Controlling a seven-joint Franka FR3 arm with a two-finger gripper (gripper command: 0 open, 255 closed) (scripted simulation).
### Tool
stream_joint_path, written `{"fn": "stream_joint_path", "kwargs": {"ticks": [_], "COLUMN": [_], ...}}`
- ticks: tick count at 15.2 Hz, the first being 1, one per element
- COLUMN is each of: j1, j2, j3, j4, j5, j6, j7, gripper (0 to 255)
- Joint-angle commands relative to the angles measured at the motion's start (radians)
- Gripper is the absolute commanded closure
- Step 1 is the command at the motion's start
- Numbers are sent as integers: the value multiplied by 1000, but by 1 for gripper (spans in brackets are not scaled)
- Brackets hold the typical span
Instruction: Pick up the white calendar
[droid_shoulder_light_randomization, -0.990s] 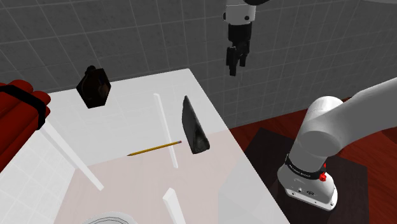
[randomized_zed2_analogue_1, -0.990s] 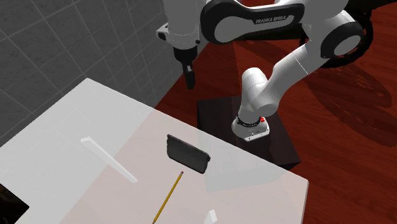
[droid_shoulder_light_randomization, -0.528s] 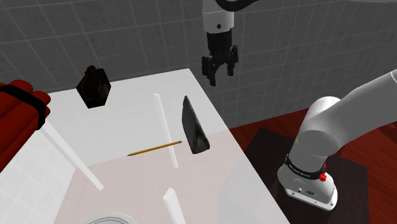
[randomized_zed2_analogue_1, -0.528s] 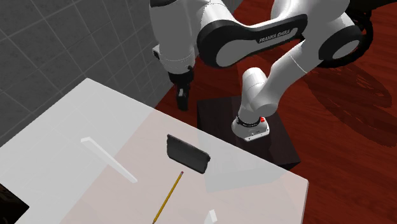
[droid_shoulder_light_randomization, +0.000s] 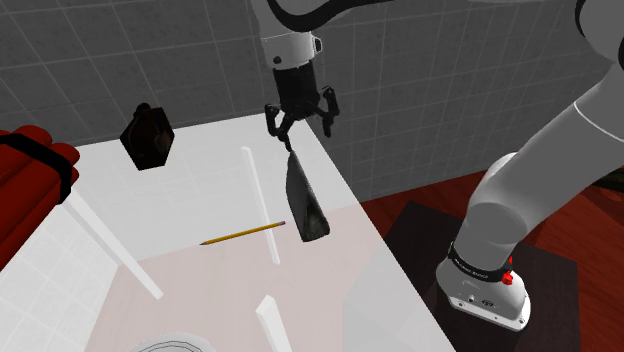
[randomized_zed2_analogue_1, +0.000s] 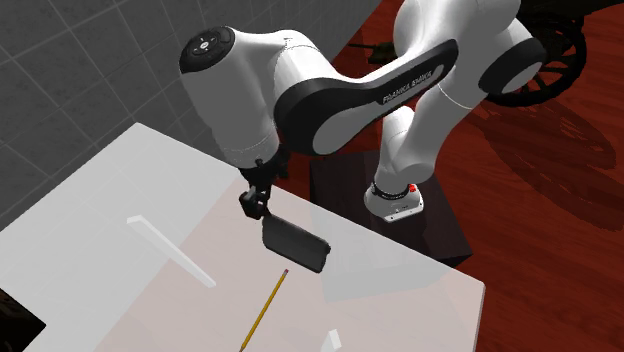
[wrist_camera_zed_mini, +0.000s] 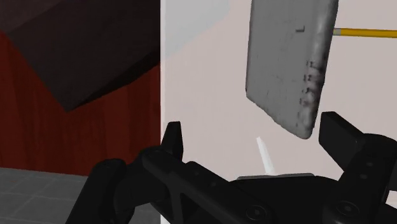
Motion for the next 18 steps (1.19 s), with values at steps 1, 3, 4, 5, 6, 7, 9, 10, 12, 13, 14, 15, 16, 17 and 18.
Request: {"fn": "stream_joint_path", "kwargs": {"ticks": [1, 3, 4, 5, 6, 7, 9, 10, 12, 13, 14, 15, 16, 17, 18], "j1": [-14, -17, -16, -16, -15, -15, -13, -13, -13, -12, -12, -12, -12, -12, -12], "j2": [83, 131, 129, 127, 125, 124, 122, 121, 121, 120, 119, 119, 119, 119, 119], "j3": [50, 73, 73, 73, 74, 75, 76, 78, 78, 77, 77, 77, 77, 77, 77], "j4": [69, 108, 93, 78, 63, 48, 20, -2, -2, -4, -5, -5, -5, -5, -6], "j5": [-5, -14, -13, -12, -11, -10, -9, -8, -8, -7, -7, -7, -7, -7, -6], "j6": [4, 5, 19, 32, 46, 59, 86, 107, 107, 107, 108, 108, 108, 108, 108], "j7": [135, 202, 201, 200, 199, 197, 196, 194, 194, 194, 193, 193, 193, 193, 193], "gripper": [0, 0, 0, 0, 0, 0, 0, 0, 0, 255, 255, 255, 255, 255, 255]}}
